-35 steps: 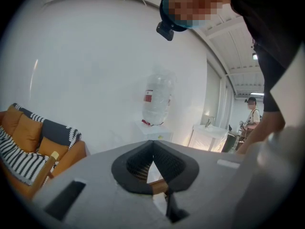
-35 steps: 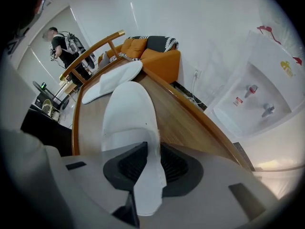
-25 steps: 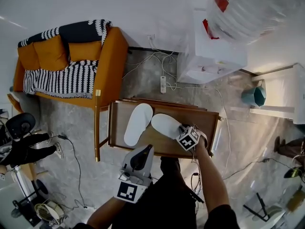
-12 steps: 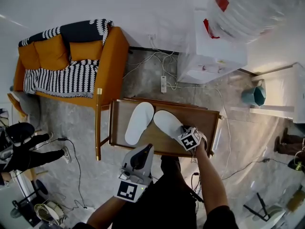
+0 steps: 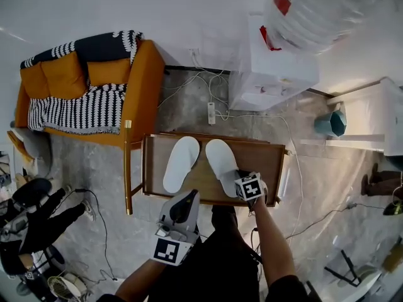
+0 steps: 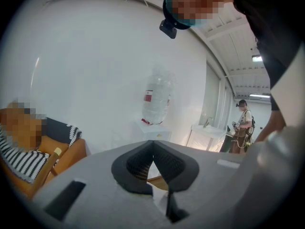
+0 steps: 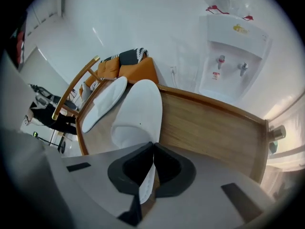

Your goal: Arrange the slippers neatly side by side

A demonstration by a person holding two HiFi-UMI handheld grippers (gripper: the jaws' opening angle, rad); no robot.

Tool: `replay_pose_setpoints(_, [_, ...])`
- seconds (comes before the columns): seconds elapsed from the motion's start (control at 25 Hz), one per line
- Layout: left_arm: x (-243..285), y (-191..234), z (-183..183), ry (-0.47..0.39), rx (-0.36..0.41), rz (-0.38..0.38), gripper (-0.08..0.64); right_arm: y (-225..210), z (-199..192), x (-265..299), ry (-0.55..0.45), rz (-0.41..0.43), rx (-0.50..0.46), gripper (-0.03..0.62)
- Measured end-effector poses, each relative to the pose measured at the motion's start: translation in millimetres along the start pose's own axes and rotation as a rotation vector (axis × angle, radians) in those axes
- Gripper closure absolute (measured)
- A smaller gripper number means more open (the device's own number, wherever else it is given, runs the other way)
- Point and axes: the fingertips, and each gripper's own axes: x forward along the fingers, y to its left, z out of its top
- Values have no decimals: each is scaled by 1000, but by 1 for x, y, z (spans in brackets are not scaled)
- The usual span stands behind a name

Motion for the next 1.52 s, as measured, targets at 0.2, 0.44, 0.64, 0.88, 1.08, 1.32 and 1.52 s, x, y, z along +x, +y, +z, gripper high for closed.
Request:
replay_pose_setpoints(0.2, [-3,5,0,6,10,0,546,9,-8,-2,-3,8,92,580])
replay_pose_setpoints(0.44, [-8,13,-2,19,11,-13,546,18,-20,3,-10,22,236,580])
replay_pose_setpoints(0.64, [-14,19,-3,19,10,-28,547,27,-26,7,-20,23,315,580])
replay_pose_setpoints(0.88, [-23,35,-5,22,14,-44,548,35,-25,13,-29,8,385,580])
replay_pose_setpoints(1.08, [-29,50,-7,20,19,-49,547,43,-24,20,-30,-6,401,580])
replay_pose_setpoints(1.32, [-36,63,-9,20,5,-37,547,55,-16,24,-21,-14,374,580])
replay_pose_setpoints(1.52, [-38,66,-11,20,0,-42,547,59,-15,27,-16,-21,384,580])
